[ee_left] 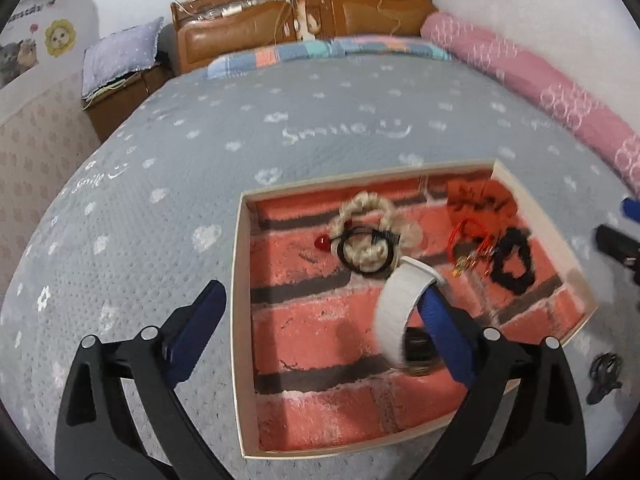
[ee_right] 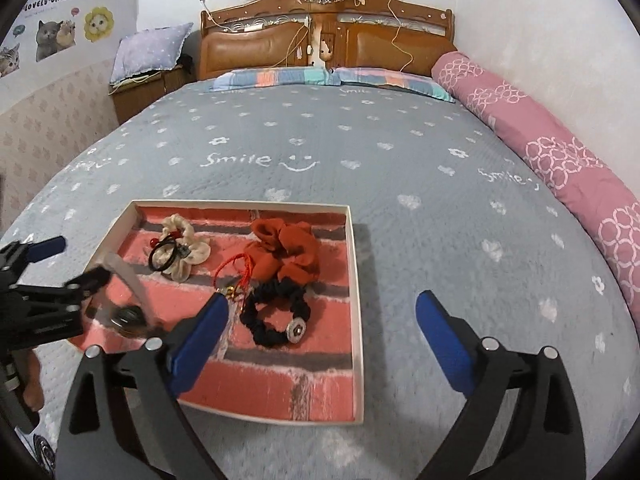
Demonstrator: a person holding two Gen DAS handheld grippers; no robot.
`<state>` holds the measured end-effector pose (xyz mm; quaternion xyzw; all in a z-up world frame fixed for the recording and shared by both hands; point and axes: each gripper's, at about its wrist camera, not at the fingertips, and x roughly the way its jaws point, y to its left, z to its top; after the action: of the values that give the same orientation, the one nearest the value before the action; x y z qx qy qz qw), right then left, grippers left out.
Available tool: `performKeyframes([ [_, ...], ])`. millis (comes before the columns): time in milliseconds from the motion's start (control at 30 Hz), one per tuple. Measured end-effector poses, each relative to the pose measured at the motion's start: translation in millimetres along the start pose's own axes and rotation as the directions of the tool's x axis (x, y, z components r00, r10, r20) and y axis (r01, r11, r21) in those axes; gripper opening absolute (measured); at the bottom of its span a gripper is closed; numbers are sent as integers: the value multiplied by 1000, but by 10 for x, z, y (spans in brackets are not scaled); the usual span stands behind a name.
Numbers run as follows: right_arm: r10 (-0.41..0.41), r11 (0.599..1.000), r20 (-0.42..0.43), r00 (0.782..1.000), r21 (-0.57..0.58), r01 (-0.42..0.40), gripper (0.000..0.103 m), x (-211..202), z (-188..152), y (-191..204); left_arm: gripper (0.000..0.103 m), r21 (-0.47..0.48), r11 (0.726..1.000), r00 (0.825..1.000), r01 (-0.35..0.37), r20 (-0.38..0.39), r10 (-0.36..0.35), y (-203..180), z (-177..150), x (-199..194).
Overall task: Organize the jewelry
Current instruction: 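Withdraw both tools toward the bead bracelet and black hair claw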
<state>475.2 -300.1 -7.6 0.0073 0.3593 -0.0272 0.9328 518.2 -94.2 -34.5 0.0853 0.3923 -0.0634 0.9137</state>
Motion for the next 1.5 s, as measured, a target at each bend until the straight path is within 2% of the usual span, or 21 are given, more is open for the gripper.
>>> performKeyframes([
  [133, -2, 1000, -4, 1000, -10, 2, 93, -31, -62, -23, 93, 8, 1000, 999, -26, -40, 26, 1, -45, 134],
  [267, -29, 999, -7, 1000, -26, 29, 93, -10, -115, -54, 97, -15, 1000, 996, -3, -84, 2, 79, -83, 176],
  [500, -21, 999, -20, 1000, 26, 21, 93, 13, -221, -149, 98, -15, 1000, 987, 10, -157, -12, 158, -308, 247],
  [567, -22, 999, -20, 1000, 30, 22, 93, -15, -267, -160, 98, -20, 1000, 990, -4, -143, 1, 176, -417, 193],
  [767, -18, 999, -1, 1000, 42, 18, 93, -174, -472, -181, 98, -116, 992, 999, 42, -25, -45, 305, -659, -277],
  [867, -18, 999, 1, 1000, 51, 18, 93, -240, -604, -209, 98, -140, 989, 997, 51, 57, -43, 331, -802, -602],
  [1000, -34, 998, 14, 999, 48, 33, 93, -359, -824, -222, 98, -149, 988, 994, 37, 110, -20, 328, -1031, -924],
  [1267, -51, 998, 31, 998, 42, 50, 93, -620, -1224, -225, 98, -153, 988, 997, 24, 76, -12, 270, -1527, -1127],
  [1500, -57, 997, -17, 998, 58, 58, 93, -559, -1503, -260, 98, -173, 984, 999, 40, 19, -37, 200, -1902, -1147],
])
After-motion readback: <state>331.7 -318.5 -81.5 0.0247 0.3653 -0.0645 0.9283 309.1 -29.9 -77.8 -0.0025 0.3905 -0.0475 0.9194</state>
